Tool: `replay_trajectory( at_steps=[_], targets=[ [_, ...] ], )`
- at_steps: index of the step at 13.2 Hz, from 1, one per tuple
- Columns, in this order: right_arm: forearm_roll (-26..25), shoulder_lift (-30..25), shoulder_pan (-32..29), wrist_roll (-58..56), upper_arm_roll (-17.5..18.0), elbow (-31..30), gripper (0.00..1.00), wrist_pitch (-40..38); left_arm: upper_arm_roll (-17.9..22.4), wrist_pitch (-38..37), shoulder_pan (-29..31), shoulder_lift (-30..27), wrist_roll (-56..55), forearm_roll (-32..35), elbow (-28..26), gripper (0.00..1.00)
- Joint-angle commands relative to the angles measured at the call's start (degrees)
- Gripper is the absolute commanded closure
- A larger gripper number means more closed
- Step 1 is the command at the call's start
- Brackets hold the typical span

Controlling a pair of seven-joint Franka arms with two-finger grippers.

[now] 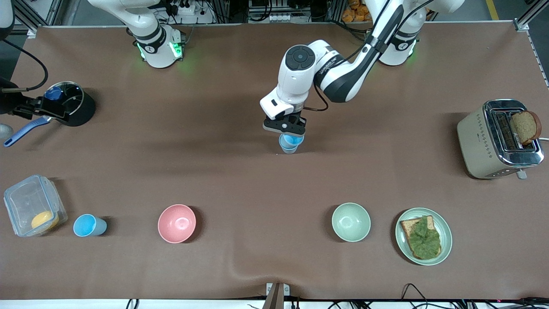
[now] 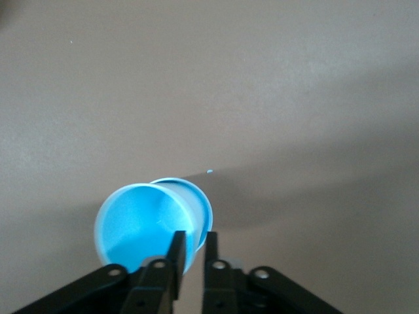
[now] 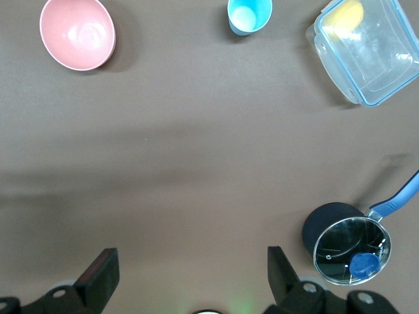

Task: Stack blue cups with both arms
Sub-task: 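Lower the cup into the placed cup and open the left gripper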

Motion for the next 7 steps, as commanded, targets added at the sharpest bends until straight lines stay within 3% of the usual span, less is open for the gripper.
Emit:
replay_trajectory(
  at_steps=[1, 4, 5, 6, 7],
  targets=[
    [-0.36, -1.33, -1.45, -0.78, 0.99, -1.24, 0.00, -0.03, 0.02, 0.73, 0.05, 0.79, -0.58, 1.72, 1.19, 0.62],
    [-0.36, -1.33, -1.45, -0.86, 0.91, -1.24, 0.00, -0.12, 0.11, 0.73, 0.57, 0.09, -0.49, 1.81, 1.10, 0.57],
    [-0.36, -1.33, -1.45, -0.78, 0.90, -1.15, 0.00, -0.29, 1.15, 0.73, 2.32, -1.31, -0.23, 1.90, 0.84, 0.44],
    [-0.36, -1.33, -1.45, -0.86, 0.99, -1.15, 0.00, -0.30, 1.68, 0.64, 3.90, -3.41, 0.47, 1.90, -0.29, 0.00],
    [-0.36, -1.33, -1.45, -0.86, 0.99, -1.15, 0.00, -0.30, 1.69, 0.64, 6.62, -6.13, 1.61, 1.90, -2.05, 0.00]
  ],
)
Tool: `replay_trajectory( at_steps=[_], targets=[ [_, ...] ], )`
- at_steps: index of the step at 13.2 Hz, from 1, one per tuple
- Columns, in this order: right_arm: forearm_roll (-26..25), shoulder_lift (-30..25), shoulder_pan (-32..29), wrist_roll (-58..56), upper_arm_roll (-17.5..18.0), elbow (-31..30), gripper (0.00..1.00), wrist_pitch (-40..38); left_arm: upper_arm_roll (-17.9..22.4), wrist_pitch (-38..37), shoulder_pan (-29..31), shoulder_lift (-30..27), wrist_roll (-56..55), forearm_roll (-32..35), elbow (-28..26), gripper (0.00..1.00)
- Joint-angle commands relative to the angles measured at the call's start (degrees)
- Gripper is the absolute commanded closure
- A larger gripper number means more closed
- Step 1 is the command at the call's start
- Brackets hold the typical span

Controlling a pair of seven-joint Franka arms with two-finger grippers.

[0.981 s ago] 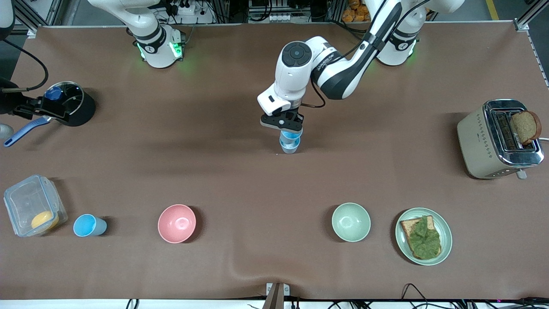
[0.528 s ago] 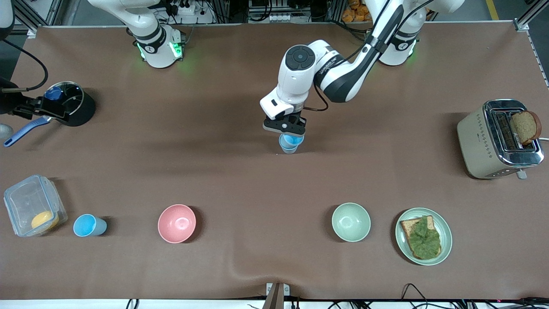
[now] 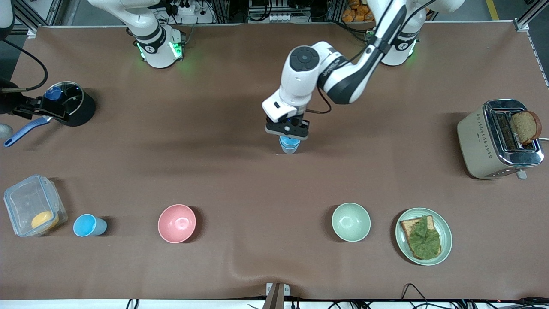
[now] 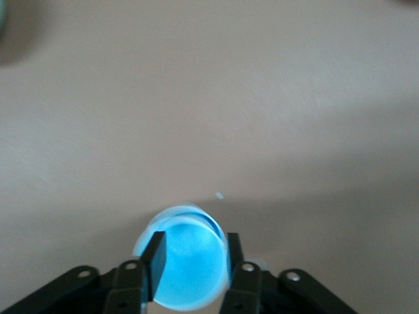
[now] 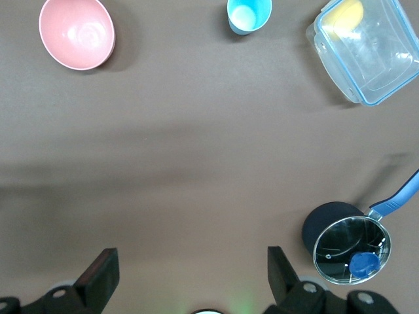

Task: Stack blue cups with both arms

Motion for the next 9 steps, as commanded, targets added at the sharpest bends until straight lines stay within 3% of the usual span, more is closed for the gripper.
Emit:
replay_trajectory(
  at_steps=[1, 3, 9],
  targets=[
    [-0.36, -1.33, -1.41, -0.86, 1.02, -1.14, 0.00, -0.17, 0.19, -0.55, 6.82, -7.86, 2.36, 1.87, -4.28, 0.00],
    [-0.36, -1.33, -1.41, -0.86, 1.02, -1.14, 0.00, -0.25, -0.16, -1.86, 13.05, -14.44, 4.47, 1.79, -8.22, 0.00],
    [-0.36, -1.33, -1.41, -0.86, 1.02, -1.14, 0.00, -0.25, -2.62, -22.85, 30.11, -28.61, 20.99, 0.73, -9.39, 0.00]
  ],
)
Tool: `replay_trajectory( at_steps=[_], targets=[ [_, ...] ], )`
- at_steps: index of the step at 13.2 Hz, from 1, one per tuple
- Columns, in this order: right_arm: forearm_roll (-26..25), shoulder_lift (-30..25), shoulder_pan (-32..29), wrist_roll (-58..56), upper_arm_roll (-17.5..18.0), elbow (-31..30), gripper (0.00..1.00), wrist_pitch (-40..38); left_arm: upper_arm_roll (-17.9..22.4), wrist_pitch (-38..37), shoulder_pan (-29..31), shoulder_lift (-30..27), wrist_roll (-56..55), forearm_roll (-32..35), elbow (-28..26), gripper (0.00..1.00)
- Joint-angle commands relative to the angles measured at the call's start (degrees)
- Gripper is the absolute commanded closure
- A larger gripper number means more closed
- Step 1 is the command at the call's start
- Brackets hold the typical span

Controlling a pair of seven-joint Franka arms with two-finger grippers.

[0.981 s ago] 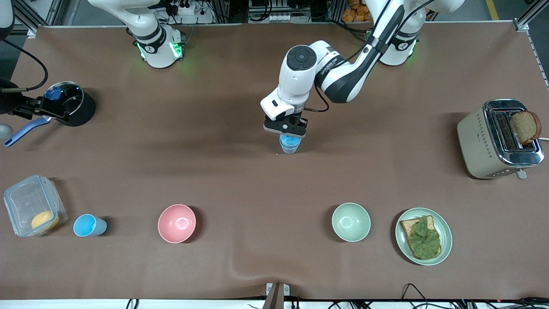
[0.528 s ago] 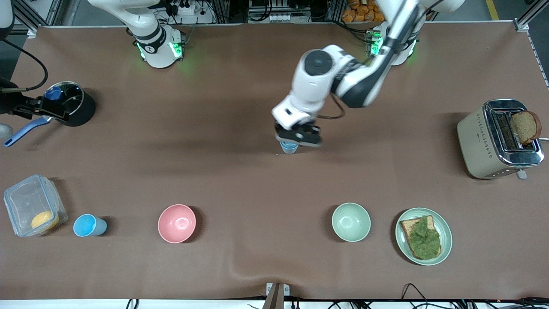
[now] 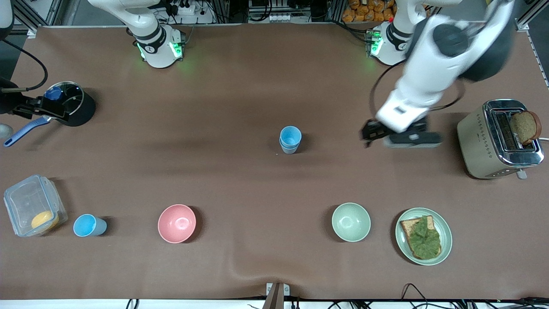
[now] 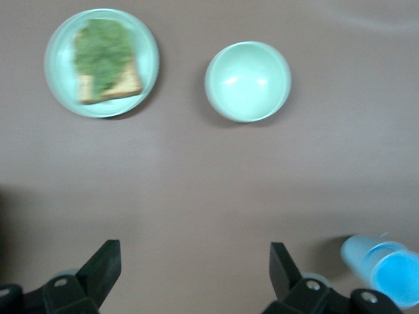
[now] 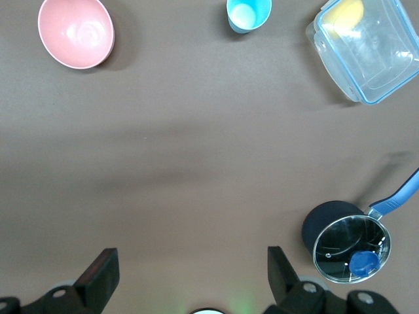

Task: Stack blue cups with both arms

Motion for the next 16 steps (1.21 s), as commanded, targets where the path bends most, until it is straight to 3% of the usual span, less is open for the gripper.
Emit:
replay_trajectory(
  at_steps=[1, 7, 12, 16],
  targets=[
    [-0.36, -1.33, -1.37, -0.86, 1.02, -1.12, 0.00, -0.11, -1.49, -6.61, 5.52, -6.61, 5.44, -0.78, -2.46, 0.00],
    [-0.36, -1.33, -1.28, -0.77, 1.02, -1.12, 0.00, -0.11, 8.88, -18.32, 7.74, -12.32, 15.29, -5.97, -1.58, 0.00],
    [-0.36, -1.33, -1.37, -0.86, 1.02, -1.12, 0.00, -0.11, 8.89, -23.33, 8.88, -8.83, 15.05, -5.97, 5.79, 0.00],
    [-0.36, -1.33, -1.37, -0.95, 1.02, -1.12, 0.00, -0.11, 8.27, -23.69, 8.27, -8.73, 14.33, -5.80, 7.64, 0.00]
  ],
)
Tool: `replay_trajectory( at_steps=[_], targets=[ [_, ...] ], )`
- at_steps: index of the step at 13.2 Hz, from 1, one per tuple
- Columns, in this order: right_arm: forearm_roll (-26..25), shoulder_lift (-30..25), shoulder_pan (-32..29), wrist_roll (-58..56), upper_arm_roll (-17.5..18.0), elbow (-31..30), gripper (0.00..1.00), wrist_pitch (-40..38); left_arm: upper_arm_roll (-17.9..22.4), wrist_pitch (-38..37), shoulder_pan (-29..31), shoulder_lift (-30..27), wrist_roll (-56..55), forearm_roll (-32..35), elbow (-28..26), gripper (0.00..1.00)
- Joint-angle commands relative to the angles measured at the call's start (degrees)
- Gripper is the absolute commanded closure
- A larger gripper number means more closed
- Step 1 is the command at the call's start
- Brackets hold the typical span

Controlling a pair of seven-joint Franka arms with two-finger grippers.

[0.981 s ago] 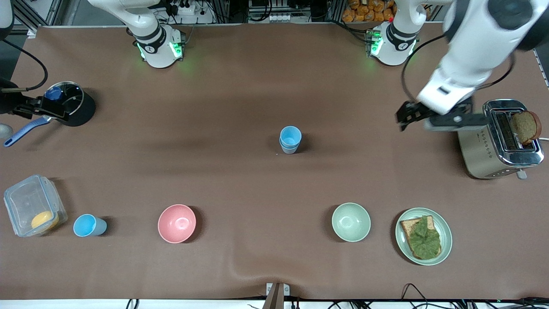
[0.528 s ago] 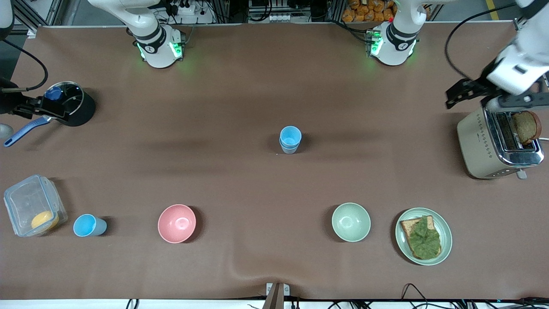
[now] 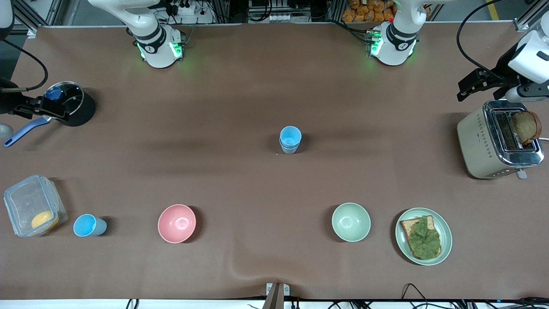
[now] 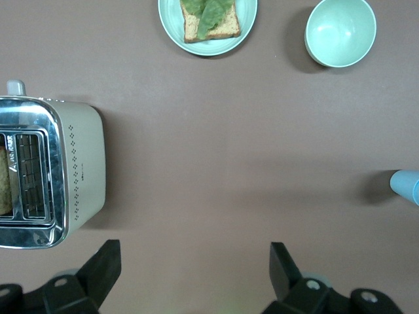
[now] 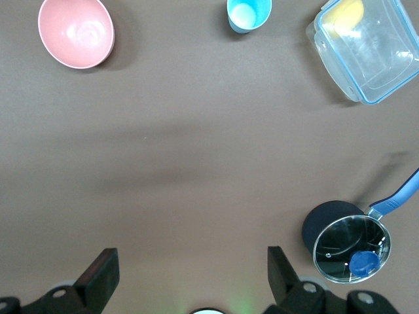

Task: Stack blue cups with both arms

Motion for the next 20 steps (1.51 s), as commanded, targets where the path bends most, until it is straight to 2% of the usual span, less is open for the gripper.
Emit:
replay_trajectory(
  at_steps=[1, 4, 6, 8, 9, 20],
  targets=[
    [-0.36, -1.33, -1.35, -0.86, 0.98, -1.21, 0.00, -0.09, -0.30, -1.98, 0.11, 0.94, -0.58, -0.84, 3.83, 0.00],
    [-0.36, -1.33, -1.26, -0.86, 0.98, -1.12, 0.00, -0.09, -0.30, -2.07, -0.06, 1.63, -1.45, -0.31, 4.98, 0.00],
    [-0.36, -1.33, -1.35, -0.86, 0.98, -1.12, 0.00, -0.09, -0.30, -1.98, -0.24, 5.31, -1.90, -0.22, 6.99, 0.00],
    [-0.36, -1.24, -1.35, -0.86, 0.98, -1.12, 0.00, -0.09, -0.21, -2.77, 0.28, 11.72, -1.81, -0.49, 14.52, 0.00],
    [-0.36, -1.24, -1.35, -0.86, 0.98, -1.12, 0.00, -0.09, -0.21, -3.64, 0.11, 12.97, -2.07, -0.40, 16.21, 0.00],
    [-0.36, -1.24, -1.26, -0.86, 0.98, -1.12, 0.00, -0.09, -0.21, -3.74, 0.64, 12.01, -2.17, 0.48, 17.20, 0.00]
  ],
)
